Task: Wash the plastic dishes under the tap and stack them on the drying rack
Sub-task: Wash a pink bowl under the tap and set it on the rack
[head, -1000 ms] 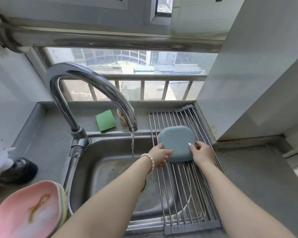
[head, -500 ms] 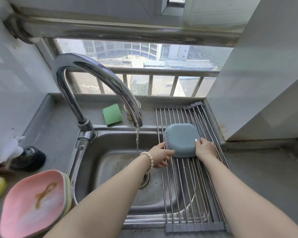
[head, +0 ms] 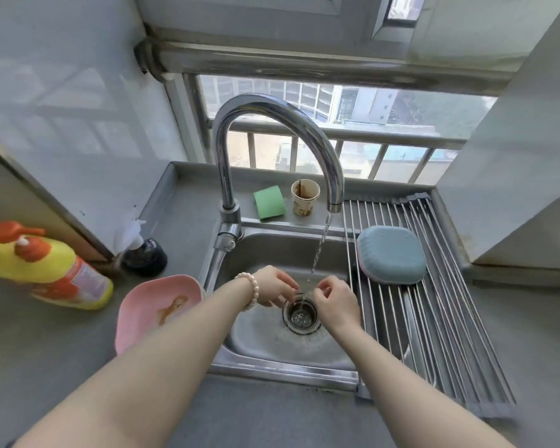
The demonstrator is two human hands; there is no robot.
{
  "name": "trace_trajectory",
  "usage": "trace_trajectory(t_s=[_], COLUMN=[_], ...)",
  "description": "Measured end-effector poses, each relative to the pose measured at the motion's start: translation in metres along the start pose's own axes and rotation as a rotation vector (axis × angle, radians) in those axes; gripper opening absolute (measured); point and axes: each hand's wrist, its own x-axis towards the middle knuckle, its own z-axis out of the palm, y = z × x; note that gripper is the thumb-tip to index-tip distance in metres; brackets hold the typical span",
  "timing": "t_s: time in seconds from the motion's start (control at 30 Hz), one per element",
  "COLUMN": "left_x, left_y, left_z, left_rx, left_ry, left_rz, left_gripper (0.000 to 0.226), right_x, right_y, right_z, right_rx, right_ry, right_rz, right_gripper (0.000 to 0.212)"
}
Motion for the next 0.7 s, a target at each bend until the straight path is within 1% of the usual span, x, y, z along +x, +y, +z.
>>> trace_trajectory(t_s=[0.1, 0.23, 0.33, 0.43, 0.47, 0.5, 0.6, 0.63, 0.7], left_x=[-0.020, -0.050, -0.068, -0.080, -0.083, -0.085, -0.087, -0.088, -0.091], left_y=[-0.020, -0.052, -0.079, -0.101, -0.107, -0.112, -0.128, -0.133, -0.140], left_z=[-0.026, -0.062, -0.083, -0.095, -0.098, -0.100, -0.106, -0.108, -0.112], left_rx=[-0.044, -0.111, -0.070, -0.005, 0.032, 0.082, 0.287, 0.339, 0.391], left_ry=[0.135, 0.317, 0.428, 0.555, 0.583, 0.608, 0.674, 0.682, 0.660], left_rz=[0.065, 0.110, 0.097, 0.080, 0.082, 0.087, 0.078, 0.065, 0.020], left_gripper=[0.015, 0.024, 0.032, 0.034, 0.032, 0.030, 0.026, 0.027, 0.035], right_x=[-0.011, -0.030, -0.043, -0.053, -0.056, -0.058, -0.063, -0.064, -0.064], right_y=[-0.040, -0.089, -0.117, -0.132, -0.133, -0.135, -0.140, -0.142, -0.146], right_z=[0.023, 0.052, 0.074, 0.091, 0.096, 0.100, 0.106, 0.105, 0.099], right_rx=[0.004, -0.017, -0.075, -0.217, -0.263, -0.298, -0.343, -0.345, -0.343], right_ry=[-0.173, -0.316, -0.412, -0.419, -0.417, -0.416, -0.431, -0.440, -0.474], right_rz=[-0.058, -0.145, -0.167, -0.143, -0.140, -0.140, -0.181, -0.205, -0.248], right_gripper=[0.016, 0.007, 0.031, 0.051, 0.051, 0.045, 0.018, 0.016, 0.019])
